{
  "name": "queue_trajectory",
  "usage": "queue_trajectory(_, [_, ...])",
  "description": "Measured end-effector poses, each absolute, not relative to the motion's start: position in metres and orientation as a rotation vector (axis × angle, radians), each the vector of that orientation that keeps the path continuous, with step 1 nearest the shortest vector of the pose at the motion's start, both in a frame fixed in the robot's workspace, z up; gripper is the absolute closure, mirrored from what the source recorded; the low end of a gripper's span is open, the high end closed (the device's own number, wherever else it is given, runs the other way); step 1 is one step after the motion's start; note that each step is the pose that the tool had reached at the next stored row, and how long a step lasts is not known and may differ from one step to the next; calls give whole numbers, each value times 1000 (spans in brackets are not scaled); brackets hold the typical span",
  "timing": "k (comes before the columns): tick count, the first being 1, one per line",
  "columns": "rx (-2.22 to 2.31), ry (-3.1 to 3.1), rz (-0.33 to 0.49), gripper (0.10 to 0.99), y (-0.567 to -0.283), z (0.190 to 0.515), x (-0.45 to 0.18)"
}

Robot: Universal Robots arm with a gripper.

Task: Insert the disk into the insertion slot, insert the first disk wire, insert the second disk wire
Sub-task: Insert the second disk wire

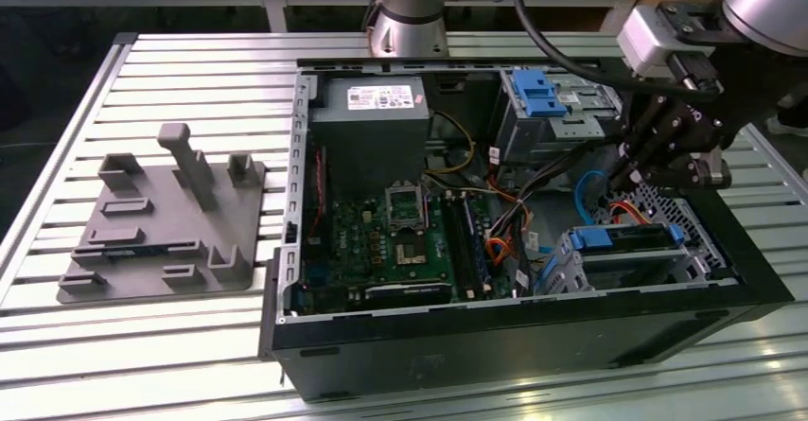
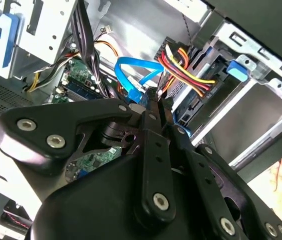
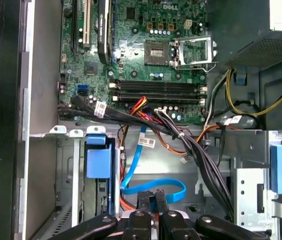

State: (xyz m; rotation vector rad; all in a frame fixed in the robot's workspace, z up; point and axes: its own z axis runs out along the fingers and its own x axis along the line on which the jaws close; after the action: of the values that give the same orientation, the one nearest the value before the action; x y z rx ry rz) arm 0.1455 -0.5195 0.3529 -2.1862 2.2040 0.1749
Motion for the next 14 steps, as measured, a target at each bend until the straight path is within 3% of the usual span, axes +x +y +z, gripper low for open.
queue_trajectory(14, [-2125, 2260, 174, 925, -528, 353, 153])
